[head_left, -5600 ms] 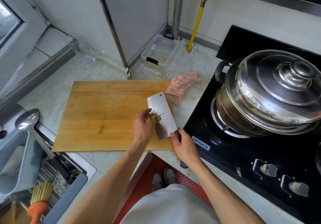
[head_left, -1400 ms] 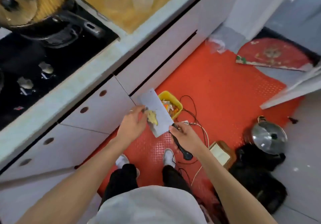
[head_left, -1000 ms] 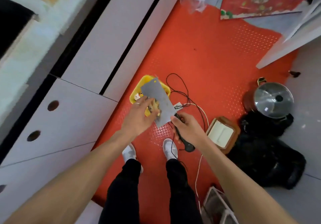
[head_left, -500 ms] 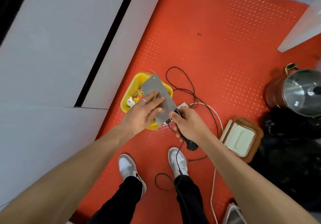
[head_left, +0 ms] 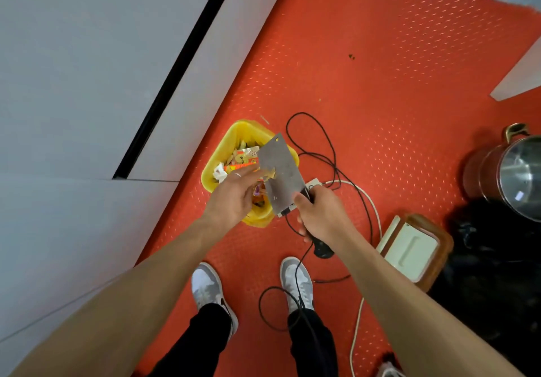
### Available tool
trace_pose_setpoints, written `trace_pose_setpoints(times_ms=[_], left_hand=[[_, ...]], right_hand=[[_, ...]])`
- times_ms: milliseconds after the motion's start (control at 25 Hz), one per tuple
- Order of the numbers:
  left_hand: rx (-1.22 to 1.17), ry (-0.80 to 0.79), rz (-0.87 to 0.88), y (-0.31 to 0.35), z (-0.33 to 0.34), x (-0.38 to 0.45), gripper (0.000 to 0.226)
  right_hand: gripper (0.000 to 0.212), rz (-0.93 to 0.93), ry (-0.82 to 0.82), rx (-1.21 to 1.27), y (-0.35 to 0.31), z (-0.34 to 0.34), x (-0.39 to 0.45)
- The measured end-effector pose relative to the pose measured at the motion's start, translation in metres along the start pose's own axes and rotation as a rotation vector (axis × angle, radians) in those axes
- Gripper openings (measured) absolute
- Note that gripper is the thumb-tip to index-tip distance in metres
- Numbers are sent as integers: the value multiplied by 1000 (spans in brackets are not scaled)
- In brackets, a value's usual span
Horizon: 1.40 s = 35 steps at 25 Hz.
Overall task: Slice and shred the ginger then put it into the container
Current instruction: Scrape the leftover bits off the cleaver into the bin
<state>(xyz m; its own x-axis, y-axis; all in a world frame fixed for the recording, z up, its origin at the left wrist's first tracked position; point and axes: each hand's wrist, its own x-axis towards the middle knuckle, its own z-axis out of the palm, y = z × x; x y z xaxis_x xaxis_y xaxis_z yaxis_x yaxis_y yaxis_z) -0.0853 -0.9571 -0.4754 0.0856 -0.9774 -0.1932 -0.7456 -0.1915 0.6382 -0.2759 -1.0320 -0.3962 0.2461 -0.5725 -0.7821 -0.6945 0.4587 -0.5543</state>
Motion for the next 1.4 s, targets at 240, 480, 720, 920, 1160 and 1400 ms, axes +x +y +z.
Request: trace_pose_setpoints(times_ms=[240,480,720,920,1160,1400], left_hand=[[281,-235,52,-11,13,-3,86],[316,-183,154,-9,8,-9,86],[405,-138,228,-11,10,-12,73],[442,-220,-19,-15,4,-16,90],[478,-264,-67,-2,9,-5,88],[318,-114,168,6,7,-20,82]], right_hand=[[24,-9,11,-22,0,4,2],[29,21,11,-26,8,2,0],[26,27,35,130,0,5,-6],[27,24,36,104,3,3,-8],[30,-39,16,24,14,6,-17],[31,-10,68,-2,14,2,-20]])
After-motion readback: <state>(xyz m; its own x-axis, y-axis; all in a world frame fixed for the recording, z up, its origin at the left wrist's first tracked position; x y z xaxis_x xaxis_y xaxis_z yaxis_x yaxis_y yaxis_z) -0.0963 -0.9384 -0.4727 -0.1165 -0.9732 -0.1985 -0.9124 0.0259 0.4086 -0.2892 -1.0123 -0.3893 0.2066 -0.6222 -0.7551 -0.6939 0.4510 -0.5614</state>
